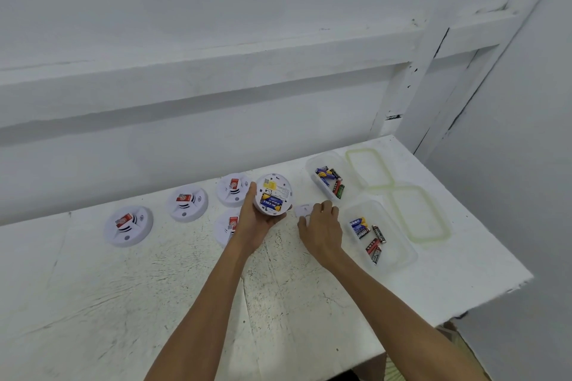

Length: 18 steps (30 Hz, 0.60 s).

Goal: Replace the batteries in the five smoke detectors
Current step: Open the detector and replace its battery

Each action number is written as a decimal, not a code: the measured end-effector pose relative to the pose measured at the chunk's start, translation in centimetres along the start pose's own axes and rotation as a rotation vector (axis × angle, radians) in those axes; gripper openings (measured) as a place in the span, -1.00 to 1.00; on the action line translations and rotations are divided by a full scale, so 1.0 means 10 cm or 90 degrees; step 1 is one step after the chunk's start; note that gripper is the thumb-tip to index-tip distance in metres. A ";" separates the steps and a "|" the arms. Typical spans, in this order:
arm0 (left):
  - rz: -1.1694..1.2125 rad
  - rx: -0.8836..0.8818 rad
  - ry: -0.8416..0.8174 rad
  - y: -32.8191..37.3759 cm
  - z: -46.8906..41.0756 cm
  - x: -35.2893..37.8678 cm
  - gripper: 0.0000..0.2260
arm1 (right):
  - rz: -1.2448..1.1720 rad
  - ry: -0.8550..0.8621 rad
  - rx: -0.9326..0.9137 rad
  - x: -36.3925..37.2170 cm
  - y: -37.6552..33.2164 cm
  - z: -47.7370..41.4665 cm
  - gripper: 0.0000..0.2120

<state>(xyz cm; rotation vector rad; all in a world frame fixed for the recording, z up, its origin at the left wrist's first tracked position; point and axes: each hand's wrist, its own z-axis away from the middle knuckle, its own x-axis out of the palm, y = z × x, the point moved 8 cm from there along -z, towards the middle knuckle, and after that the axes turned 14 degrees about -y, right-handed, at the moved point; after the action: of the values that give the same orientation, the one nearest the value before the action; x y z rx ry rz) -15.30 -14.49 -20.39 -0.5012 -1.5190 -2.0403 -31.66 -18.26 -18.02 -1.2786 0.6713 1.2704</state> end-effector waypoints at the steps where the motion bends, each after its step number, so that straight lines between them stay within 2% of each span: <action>1: 0.006 0.001 -0.001 0.00 -0.01 0.01 -0.51 | -0.025 0.009 -0.006 -0.03 0.01 0.00 -0.63; 5: 0.024 0.007 -0.006 -0.02 -0.01 0.04 -0.49 | -0.260 0.029 -0.053 -0.11 0.04 -0.09 -0.71; 11: 0.026 -0.017 -0.043 -0.05 0.00 0.17 -0.48 | -0.556 -0.023 -0.101 -0.25 -0.05 -0.19 -0.69; 13: 0.011 -0.048 -0.055 -0.09 0.00 0.19 -0.50 | -0.600 -0.042 -0.121 -0.27 -0.09 -0.21 -0.67; 18: -0.076 -0.102 -0.077 -0.18 -0.01 0.18 -0.45 | -0.575 -0.076 -0.164 -0.26 -0.13 -0.21 -0.70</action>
<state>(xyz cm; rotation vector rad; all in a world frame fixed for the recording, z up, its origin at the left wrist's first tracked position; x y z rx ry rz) -17.86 -14.56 -20.72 -0.6194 -1.4927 -2.2743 -30.57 -20.83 -15.71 -1.4503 -0.1832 0.6707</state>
